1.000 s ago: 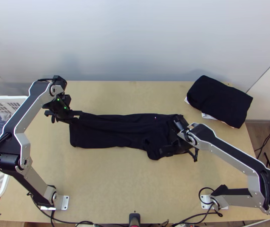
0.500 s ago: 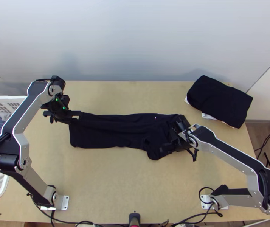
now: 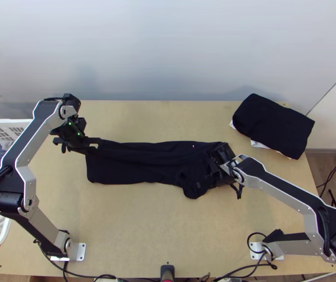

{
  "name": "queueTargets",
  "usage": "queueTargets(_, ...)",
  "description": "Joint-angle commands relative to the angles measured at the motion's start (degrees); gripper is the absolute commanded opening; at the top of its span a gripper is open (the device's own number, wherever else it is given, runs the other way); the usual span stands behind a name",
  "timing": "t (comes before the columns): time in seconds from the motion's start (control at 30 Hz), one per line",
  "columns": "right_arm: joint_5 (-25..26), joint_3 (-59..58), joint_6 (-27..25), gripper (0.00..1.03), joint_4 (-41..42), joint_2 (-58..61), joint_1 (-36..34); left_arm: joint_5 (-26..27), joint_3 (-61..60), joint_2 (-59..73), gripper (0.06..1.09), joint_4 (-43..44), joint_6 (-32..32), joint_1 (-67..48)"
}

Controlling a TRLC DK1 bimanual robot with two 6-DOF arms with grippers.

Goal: Fold the t-shirt

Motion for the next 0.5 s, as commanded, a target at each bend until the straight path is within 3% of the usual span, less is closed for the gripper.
queueTargets(0.0, -0.1, -0.2, -1.1, 0.03, 0.3, -2.6, 0.1, 0.1, 0.1, -0.7, 0.1, -0.3, 0.2, 0.5)
queueTargets(0.47, 0.0, 4.9, -3.1, 0.03, -9.0, -24.2, 1.2, 0.8, 0.4, -2.6, 0.1, -1.2, 0.2, 0.6)
